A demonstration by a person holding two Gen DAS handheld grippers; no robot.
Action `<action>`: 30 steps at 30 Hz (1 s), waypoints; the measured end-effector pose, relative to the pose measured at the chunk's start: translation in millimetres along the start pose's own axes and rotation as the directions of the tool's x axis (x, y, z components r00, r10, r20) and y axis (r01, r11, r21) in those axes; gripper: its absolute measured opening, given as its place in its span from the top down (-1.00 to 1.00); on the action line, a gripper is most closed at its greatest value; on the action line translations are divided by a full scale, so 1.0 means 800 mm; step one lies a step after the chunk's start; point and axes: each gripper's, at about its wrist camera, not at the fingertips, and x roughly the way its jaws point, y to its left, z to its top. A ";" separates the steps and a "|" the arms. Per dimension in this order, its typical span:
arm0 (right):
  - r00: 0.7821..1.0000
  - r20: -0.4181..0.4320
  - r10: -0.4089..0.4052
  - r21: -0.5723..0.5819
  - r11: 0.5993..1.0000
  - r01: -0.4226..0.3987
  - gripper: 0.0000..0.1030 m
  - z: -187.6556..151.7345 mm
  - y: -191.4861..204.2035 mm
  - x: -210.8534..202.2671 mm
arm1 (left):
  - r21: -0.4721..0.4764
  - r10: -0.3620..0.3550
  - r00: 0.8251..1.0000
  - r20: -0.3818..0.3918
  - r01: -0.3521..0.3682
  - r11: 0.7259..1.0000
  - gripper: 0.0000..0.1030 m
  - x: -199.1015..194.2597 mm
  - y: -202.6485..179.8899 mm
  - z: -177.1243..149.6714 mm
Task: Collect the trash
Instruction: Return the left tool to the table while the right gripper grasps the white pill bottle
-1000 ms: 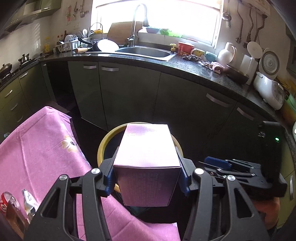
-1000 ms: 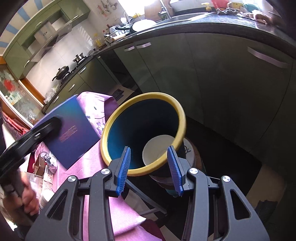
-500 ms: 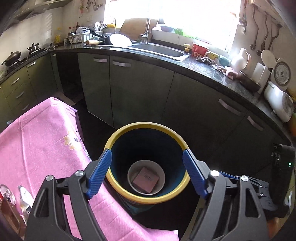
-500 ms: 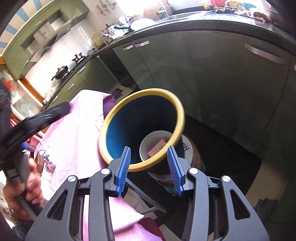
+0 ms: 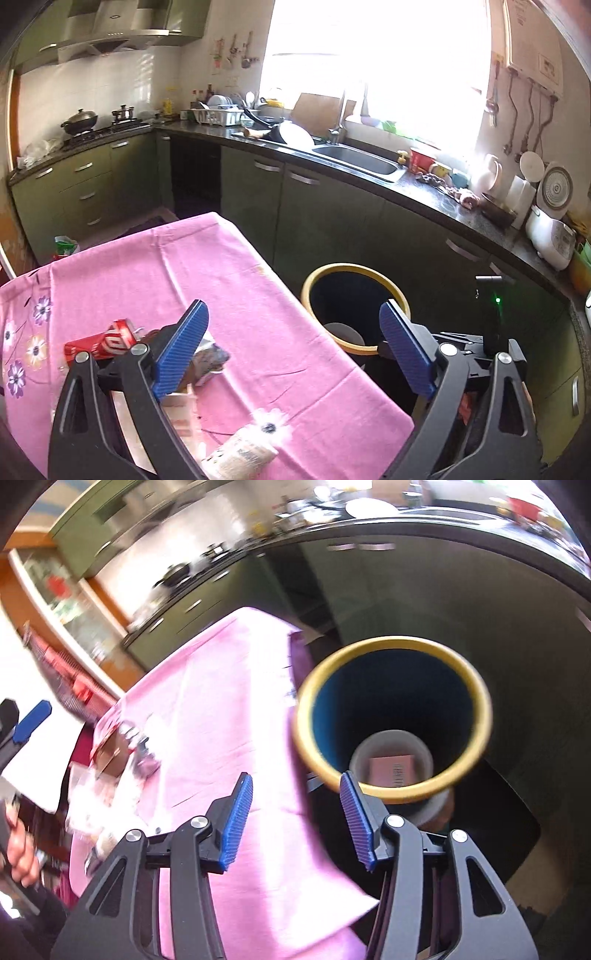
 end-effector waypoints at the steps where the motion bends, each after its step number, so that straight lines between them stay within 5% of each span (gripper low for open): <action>1: 1.000 -0.014 0.027 -0.037 0.999 -0.027 -0.08 -0.003 0.018 0.004 | -0.011 0.017 1.000 0.010 -0.017 1.000 -0.73 -0.012 0.012 -0.003; 6: 0.987 -0.082 0.138 -0.200 0.968 -0.151 -0.23 -0.030 0.105 0.024 | -0.070 0.095 0.995 0.023 -0.094 0.993 -0.75 -0.057 0.073 -0.024; 10: 0.976 -0.105 0.193 -0.298 0.930 -0.215 -0.58 -0.063 0.172 0.036 | -0.121 0.154 0.988 0.031 -0.149 0.981 -0.76 -0.087 0.113 -0.044; 17: 0.984 -0.125 0.130 -0.419 0.892 -0.172 -0.81 -0.100 0.244 0.072 | -0.179 0.191 0.981 0.025 -0.184 0.966 -0.76 -0.113 0.154 -0.070; 30: 0.998 -0.056 0.030 -0.455 0.889 -0.053 -0.81 -0.117 0.263 0.111 | -0.187 0.193 0.981 0.022 -0.185 0.965 -0.76 -0.115 0.160 -0.081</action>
